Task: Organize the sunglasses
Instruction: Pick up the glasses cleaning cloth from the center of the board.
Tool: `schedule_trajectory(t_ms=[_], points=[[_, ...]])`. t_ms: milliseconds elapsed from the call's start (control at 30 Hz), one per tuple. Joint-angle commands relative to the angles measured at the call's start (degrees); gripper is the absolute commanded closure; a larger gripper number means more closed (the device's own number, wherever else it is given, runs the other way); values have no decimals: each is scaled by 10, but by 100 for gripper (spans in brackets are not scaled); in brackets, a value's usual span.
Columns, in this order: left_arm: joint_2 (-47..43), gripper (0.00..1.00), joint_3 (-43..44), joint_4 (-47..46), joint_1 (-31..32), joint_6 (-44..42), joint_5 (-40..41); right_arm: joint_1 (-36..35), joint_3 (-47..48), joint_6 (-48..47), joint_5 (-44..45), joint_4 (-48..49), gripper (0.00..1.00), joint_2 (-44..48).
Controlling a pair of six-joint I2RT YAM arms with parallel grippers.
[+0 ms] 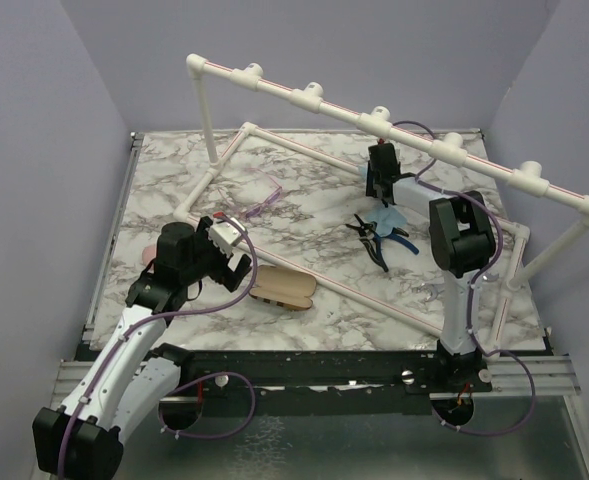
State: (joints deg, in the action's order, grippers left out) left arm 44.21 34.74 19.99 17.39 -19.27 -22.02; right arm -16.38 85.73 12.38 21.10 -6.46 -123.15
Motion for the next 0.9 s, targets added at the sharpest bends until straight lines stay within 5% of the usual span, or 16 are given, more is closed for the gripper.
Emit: schedule_trajectory(t_ms=[0,167,400,867], points=[[3,3,3,-13,2,3,-20,4,3,35,-18,1,53,-33],[5,3,7,-14,1,5,-22,4,-4,39,-31,-8,58,-41],[9,3,7,-25,1,9,-19,4,-31,19,-90,-7,99,-36],[4,3,5,-34,1,19,-10,0,-115,-35,-207,41,99,68]])
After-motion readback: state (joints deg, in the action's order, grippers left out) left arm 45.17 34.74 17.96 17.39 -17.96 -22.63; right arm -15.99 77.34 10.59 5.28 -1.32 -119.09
